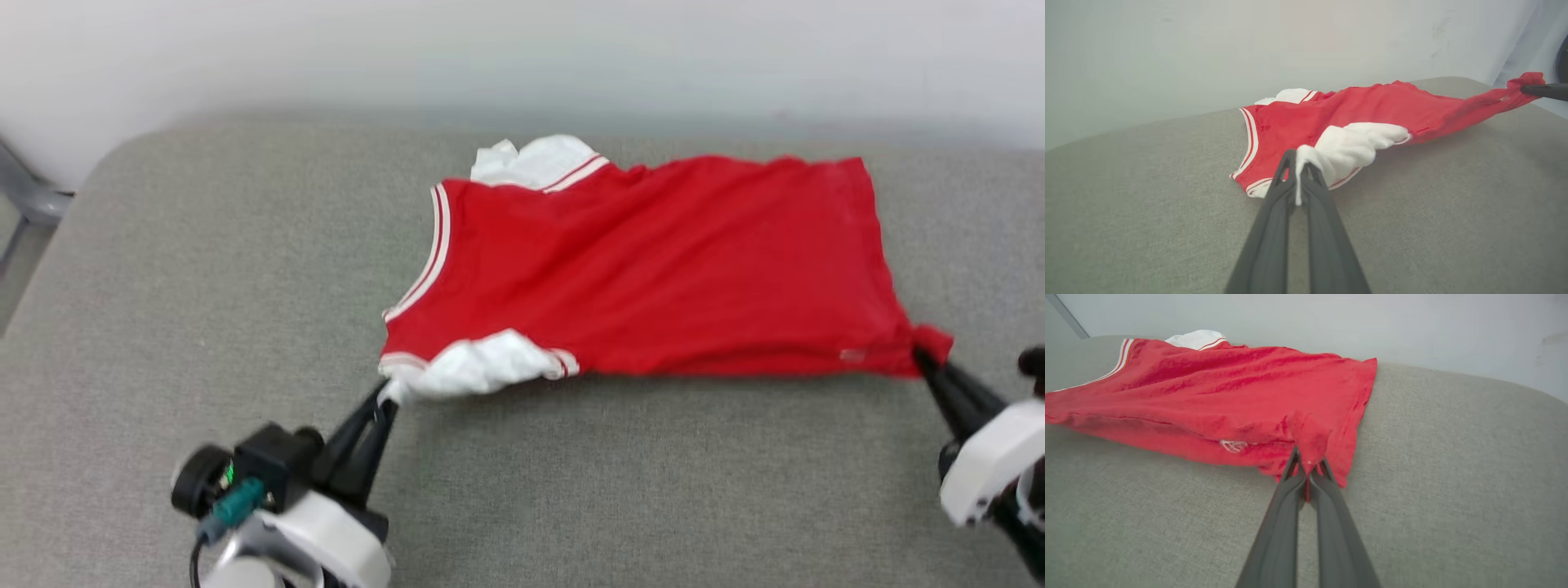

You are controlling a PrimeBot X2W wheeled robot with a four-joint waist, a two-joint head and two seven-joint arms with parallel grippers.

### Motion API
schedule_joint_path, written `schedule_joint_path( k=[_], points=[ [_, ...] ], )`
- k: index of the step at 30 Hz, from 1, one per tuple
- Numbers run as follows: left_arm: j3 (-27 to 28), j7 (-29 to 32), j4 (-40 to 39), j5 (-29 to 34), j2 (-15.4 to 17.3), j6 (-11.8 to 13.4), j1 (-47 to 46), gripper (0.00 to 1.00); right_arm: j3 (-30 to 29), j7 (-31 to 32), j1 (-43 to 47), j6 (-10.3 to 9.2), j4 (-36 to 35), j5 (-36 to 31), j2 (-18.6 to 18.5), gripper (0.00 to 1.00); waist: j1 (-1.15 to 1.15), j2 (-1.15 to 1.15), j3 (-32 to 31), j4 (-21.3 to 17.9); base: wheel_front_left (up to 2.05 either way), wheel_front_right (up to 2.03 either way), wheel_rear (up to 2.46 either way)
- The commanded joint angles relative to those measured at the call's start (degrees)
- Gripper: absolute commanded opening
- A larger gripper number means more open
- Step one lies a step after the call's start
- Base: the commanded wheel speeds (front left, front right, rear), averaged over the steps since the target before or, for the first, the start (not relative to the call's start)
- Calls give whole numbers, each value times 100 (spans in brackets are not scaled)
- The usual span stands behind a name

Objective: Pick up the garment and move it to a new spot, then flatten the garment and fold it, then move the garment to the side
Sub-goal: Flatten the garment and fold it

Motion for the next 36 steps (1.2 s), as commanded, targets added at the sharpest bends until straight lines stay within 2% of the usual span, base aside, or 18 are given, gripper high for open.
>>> schedule_joint_path(
  k=[1, 12, 22, 27, 36],
  points=[
    [-43, -8, -30, -35, -10, 32, 175, 0, -60, 53, 247, -7, -108, -63, 61, 0, 2, 0, -228, 26, 0, 0, 0],
    [-240, 9, -206, -488, 87, 233, 1502, 0, -829, 620, 1902, -7, -809, -278, 333, 0, 2, 0, -854, -23, 0, 0, 0],
    [-538, 103, -268, -745, -43, 233, 2168, 0, -1254, 911, 2765, -7, -857, -363, 420, 0, 2, 0, -991, 14, 0, 0, 0],
    [-543, 78, -142, -742, -55, 221, 2200, 0, -1338, 936, 2944, -7, -846, -319, 522, 0, 2, 0, -991, 19, 0, 0, 0],
    [-539, 148, 229, -452, -34, -120, 1315, 0, -1288, 950, 2594, -7, -956, -280, 580, 0, 2, 0, -885, -64, 0, 0, 0]
  ],
)
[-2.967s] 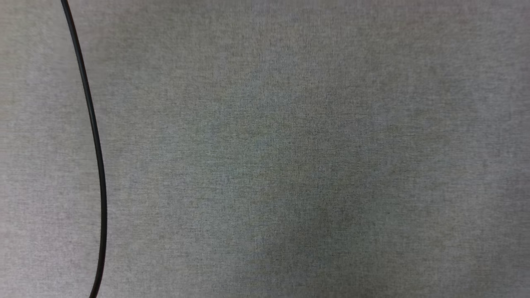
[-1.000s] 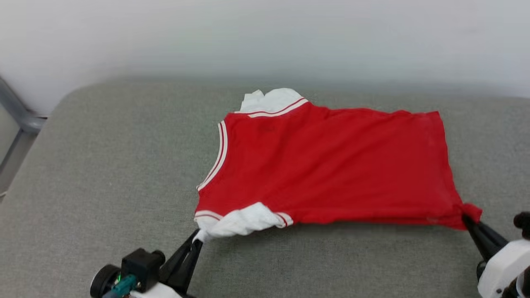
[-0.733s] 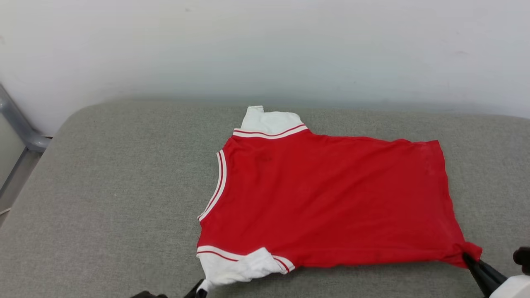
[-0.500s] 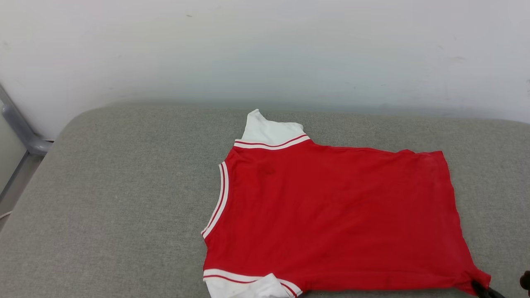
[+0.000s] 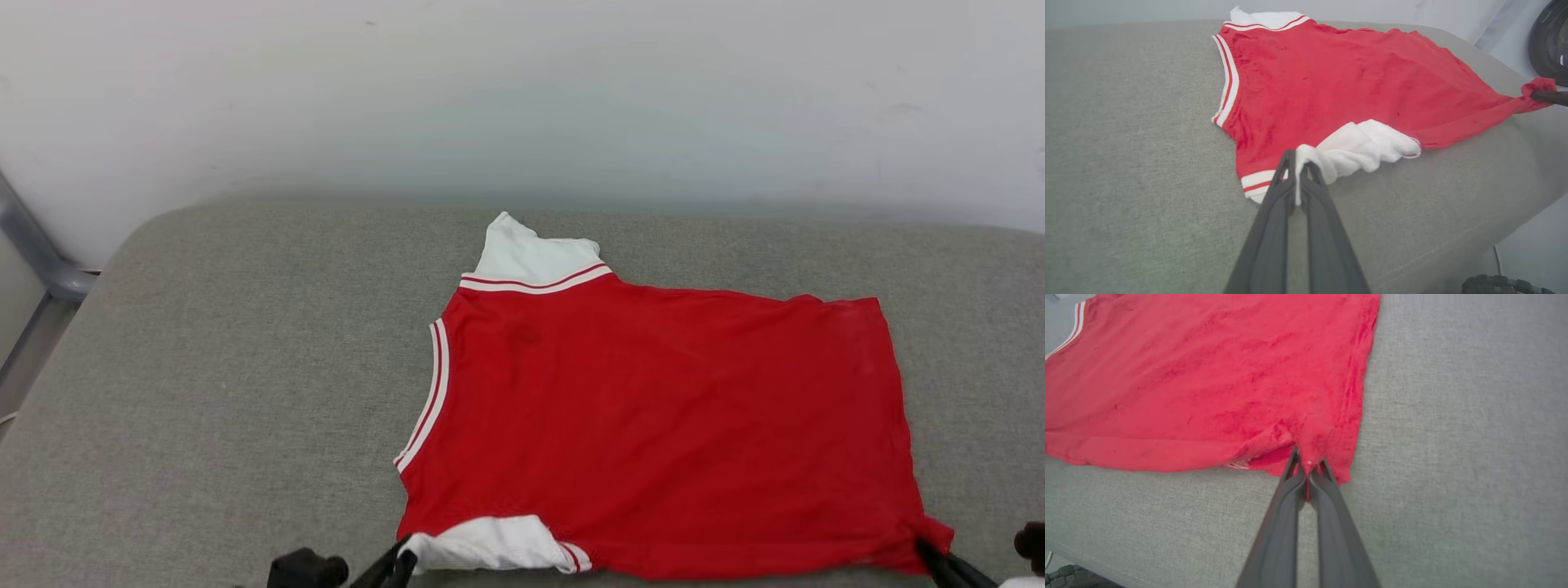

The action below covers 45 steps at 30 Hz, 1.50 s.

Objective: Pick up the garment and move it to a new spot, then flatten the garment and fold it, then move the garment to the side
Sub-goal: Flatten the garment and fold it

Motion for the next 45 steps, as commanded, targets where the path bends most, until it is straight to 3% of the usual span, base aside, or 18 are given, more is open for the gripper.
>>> schedule_joint_path(
  k=[1, 7, 22, 35, 45],
  points=[
    [34, 24, 58, 66, 24, -71, -239, 0, 8, 0, -145, -7, -45, 29, -18, 0, 0, 0, 52, -47, 0, 0, 0],
    [94, 172, 339, 281, 68, -384, -1149, 0, 88, 16, -608, -6, -41, 119, -52, 0, 0, 0, 322, -159, 0, 0, 0],
    [109, 329, 1900, 556, -298, -1187, -3216, 0, 613, 191, -2139, -6, 495, 454, -146, 0, 0, 0, 1259, -419, 0, 0, 0],
    [-60, 99, 3437, 530, -702, -1468, -4068, 0, 1198, 126, -3249, -7, 1383, 528, -169, 0, 0, 0, 1905, -461, 0, 0, 0],
    [-435, -46, 4259, 276, -1051, -1539, -4141, 0, 1647, 120, -3388, -7, 1779, 778, -201, 0, 0, 0, 1894, -470, 0, 0, 0]
  ],
)
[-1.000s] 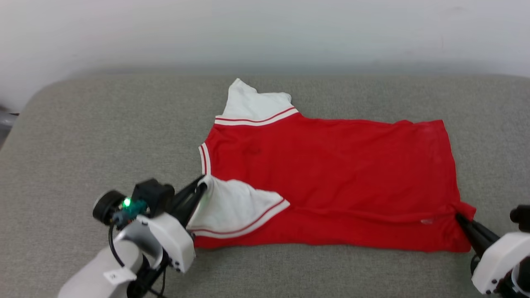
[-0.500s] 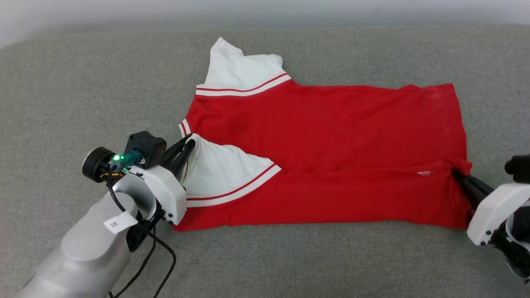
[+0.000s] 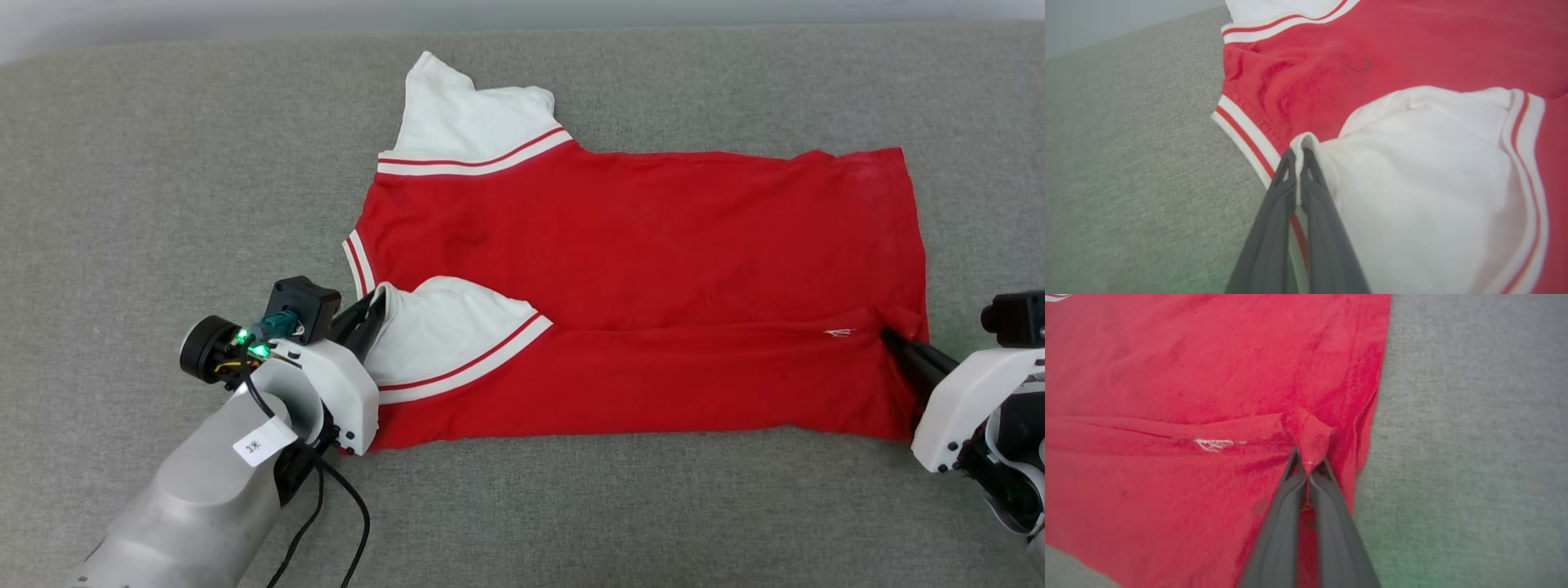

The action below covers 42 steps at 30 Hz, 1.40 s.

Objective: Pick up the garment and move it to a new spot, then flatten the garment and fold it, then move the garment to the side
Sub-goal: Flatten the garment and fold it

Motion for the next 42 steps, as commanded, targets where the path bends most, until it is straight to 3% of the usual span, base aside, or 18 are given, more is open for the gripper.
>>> schedule_joint_path(
  k=[1, 2, 3, 4, 6, 13, 24, 28, 34, 42],
  points=[
    [-42, -26, 48, -55, -8, -6, -33, 0, 68, -23, 34, -7, 61, 24, -9, 0, -1, 0, -56, 7, 0, 0, 0],
    [-62, -54, 89, -147, -20, -4, -48, 13, 70, -151, 42, -7, 46, 64, -42, 26, -1, 0, -140, 28, 0, 0, 0],
    [-71, -70, 99, -188, -13, -5, -56, 66, 69, -196, 60, -7, 18, 102, -49, 48, -1, 0, -193, 41, 0, 0, 0],
    [-71, -84, 91, -245, -2, -5, -68, 100, 66, -252, 76, -7, -10, 115, -67, 100, -1, 0, -247, 55, 0, 0, 0],
    [-130, -29, -234, -606, 376, -7, -177, 100, -96, -563, 352, -7, -310, 156, -195, 100, -1, 0, -696, 183, 0, 0, 0],
    [-164, 801, -725, -1074, 791, -8, -323, 100, -293, -533, 657, -6, -517, -44, -175, 100, -1, 0, -1019, 290, 0, 0, 0],
    [-620, 4038, -1579, -2395, 1052, -8, -429, 100, -549, -137, 956, -6, -771, -284, 35, 100, -1, 0, -1231, 322, 0, 0, 0],
    [-752, 4830, -1700, -2635, 1124, 65, -475, 100, -598, 20, 1009, -6, -855, -332, 106, 100, -1, 0, -1240, 268, 0, 0, 0],
    [-901, 5399, -1727, -2739, 1207, 132, -453, 100, -613, 223, 1015, -6, -985, -380, 202, 100, -1, 0, -1139, 123, 0, 0, 0],
    [-881, 5474, -1330, -2992, 1035, 158, -240, 100, -534, 352, 821, -6, -1086, -471, 365, 100, -1, 0, -887, -85, 0, 0, 0]
  ],
)
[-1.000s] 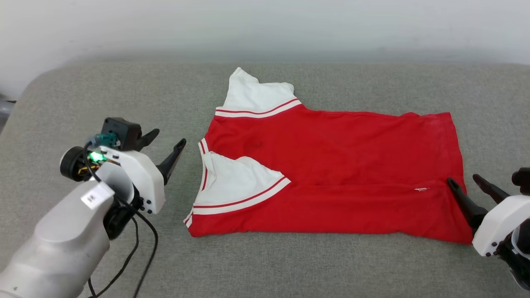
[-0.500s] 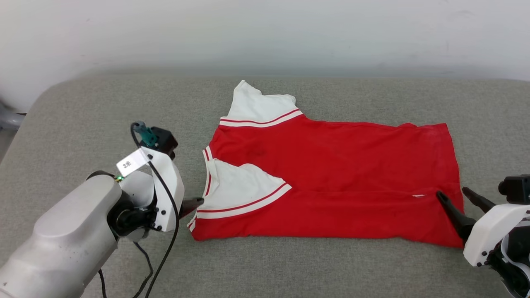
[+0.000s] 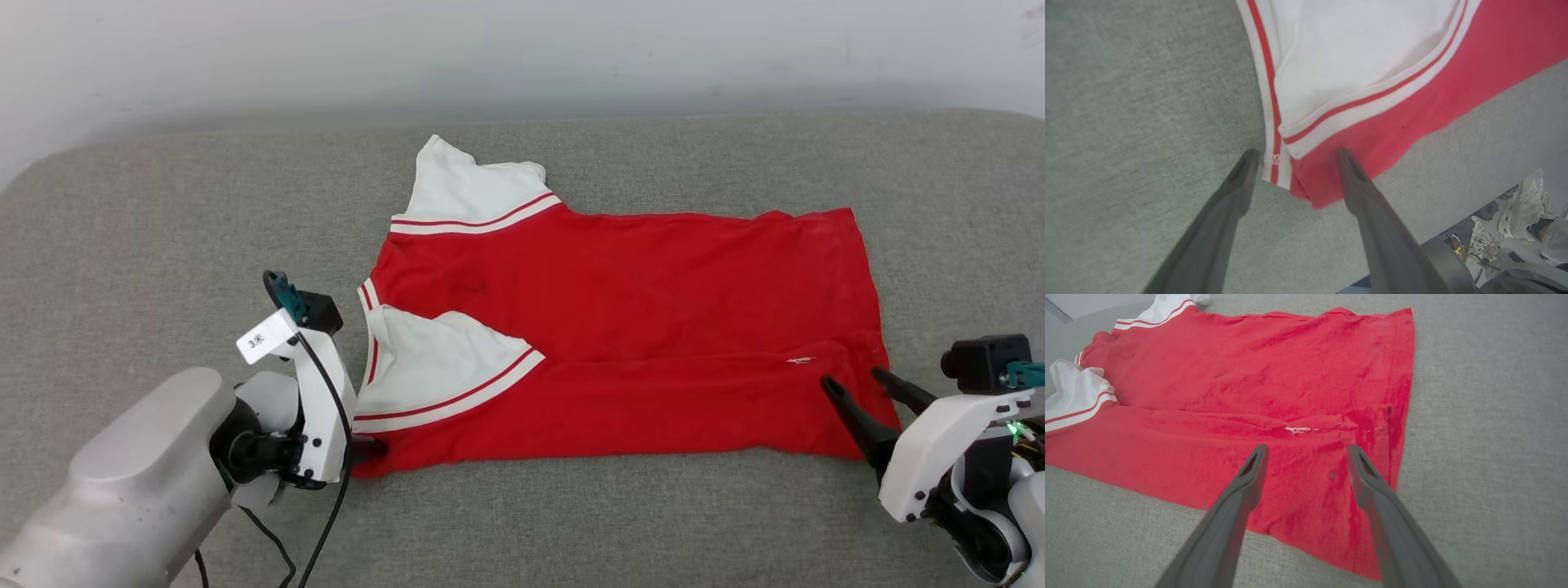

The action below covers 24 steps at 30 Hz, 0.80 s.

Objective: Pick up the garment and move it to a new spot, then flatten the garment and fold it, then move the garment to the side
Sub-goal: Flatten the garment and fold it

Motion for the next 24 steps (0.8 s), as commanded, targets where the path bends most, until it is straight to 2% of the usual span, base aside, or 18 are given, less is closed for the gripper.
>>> schedule_joint_path(
  k=[1, 8, 9, 10, 11, 19, 24],
  points=[
    [-23, -12, 76, -25, -56, -34, 97, 100, 27, 7, -95, -5, -10, -47, 47, 100, 0, 0, 63, -57, 0, 0, 0],
    [-158, -111, 368, -31, -182, -104, 305, 100, 112, 3, -187, -5, 61, -18, 38, 100, 0, 0, 112, -108, 0, 0, 0],
    [-140, -166, 391, -32, -195, -116, 316, 63, 112, -10, -203, -5, 68, -3, 20, 100, 0, 0, 100, -106, 0, 0, 0],
    [-158, -216, 398, 8, -204, -129, 314, 13, 110, -18, -219, -5, 73, 4, -4, 100, 0, 0, 86, -104, 0, 0, 0],
    [-173, -258, 402, 6, -211, -137, 319, 0, 108, -23, -231, -5, 81, 7, -31, 100, 0, 0, 69, -96, 0, 0, 0],
    [-174, -705, 142, 96, -82, -179, 134, 0, 90, 180, -518, -5, 6, -26, -498, 100, 0, 0, -96, -1, 0, 0, 0],
    [-247, -857, -163, 196, 42, -184, 60, 0, 328, 969, -726, -5, -141, -19, -977, 100, 0, 0, -138, 41, 0, 0, 0]
  ],
)
